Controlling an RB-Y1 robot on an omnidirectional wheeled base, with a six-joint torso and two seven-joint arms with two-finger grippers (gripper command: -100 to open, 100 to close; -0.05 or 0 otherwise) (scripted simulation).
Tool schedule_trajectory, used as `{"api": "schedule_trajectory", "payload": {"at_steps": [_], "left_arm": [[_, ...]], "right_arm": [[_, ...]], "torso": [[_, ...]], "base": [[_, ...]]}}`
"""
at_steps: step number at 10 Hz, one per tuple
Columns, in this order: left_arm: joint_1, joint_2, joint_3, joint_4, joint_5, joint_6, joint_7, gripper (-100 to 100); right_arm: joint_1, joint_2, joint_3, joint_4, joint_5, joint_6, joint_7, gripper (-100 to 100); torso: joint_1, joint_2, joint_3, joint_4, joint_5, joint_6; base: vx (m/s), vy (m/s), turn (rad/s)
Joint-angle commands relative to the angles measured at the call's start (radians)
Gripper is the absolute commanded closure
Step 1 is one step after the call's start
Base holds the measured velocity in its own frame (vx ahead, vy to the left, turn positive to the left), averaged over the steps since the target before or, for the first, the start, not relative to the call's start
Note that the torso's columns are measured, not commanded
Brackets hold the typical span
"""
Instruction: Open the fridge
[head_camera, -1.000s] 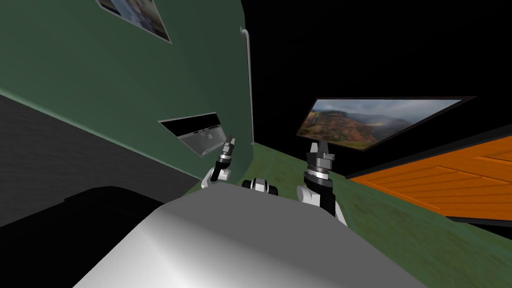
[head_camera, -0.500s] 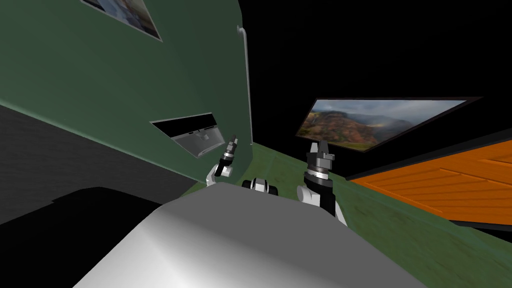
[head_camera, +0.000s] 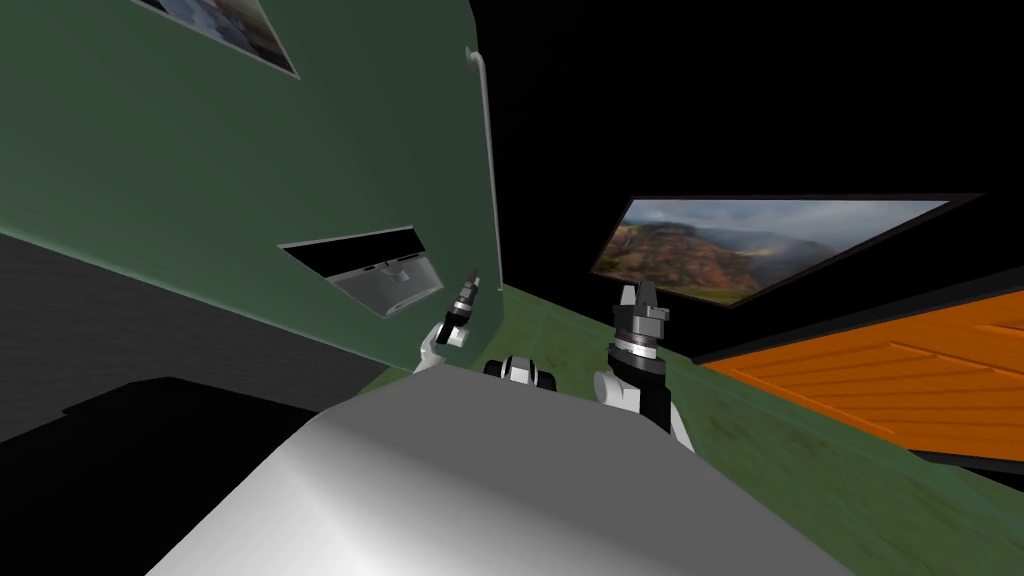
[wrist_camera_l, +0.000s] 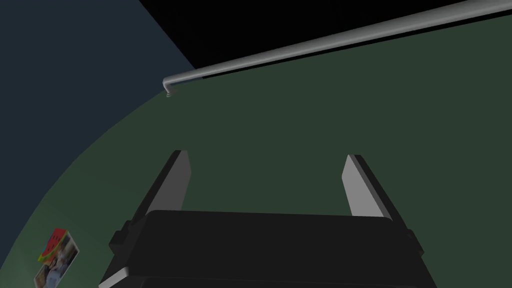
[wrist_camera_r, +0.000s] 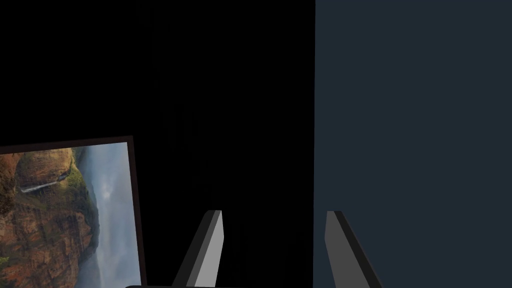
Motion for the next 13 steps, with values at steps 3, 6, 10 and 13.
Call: {"api": "schedule_trajectory", "payload": {"at_steps": [3,6,10,13], "left_arm": [[-0.096,0.024,-0.009,0.141,0.006,0.005,-0.01,-100],[-0.176,0.043,-0.017,0.227,0.011,0.012,-0.018,-100],[-0.257,0.065,-0.025,0.337,0.017,0.02,-0.025,-100],[-0.303,0.076,-0.029,0.429,0.02,0.025,-0.029,-100]], "right_arm": [[0.0,0.0,0.0,0.0,0.0,0.0,0.0,0],[0.0,0.0,0.0,0.0,0.0,0.0,0.0,0],[0.0,0.0,0.0,0.0,0.0,0.0,0.0,0],[0.0,0.0,0.0,0.0,0.0,0.0,0.0,0]], "torso": [[-0.001,-0.001,-0.001,0.0,0.0,0.0],[0.001,0.001,0.0,0.0,0.0,0.0],[0.0,0.0,0.0,0.0,0.0,0.0],[0.0,0.0,0.0,0.0,0.0,0.0]], "base": [[0.043,-0.064,0.019],[0.042,-0.055,0.015],[0.034,-0.055,0.015],[0.031,-0.044,0.014]]}}
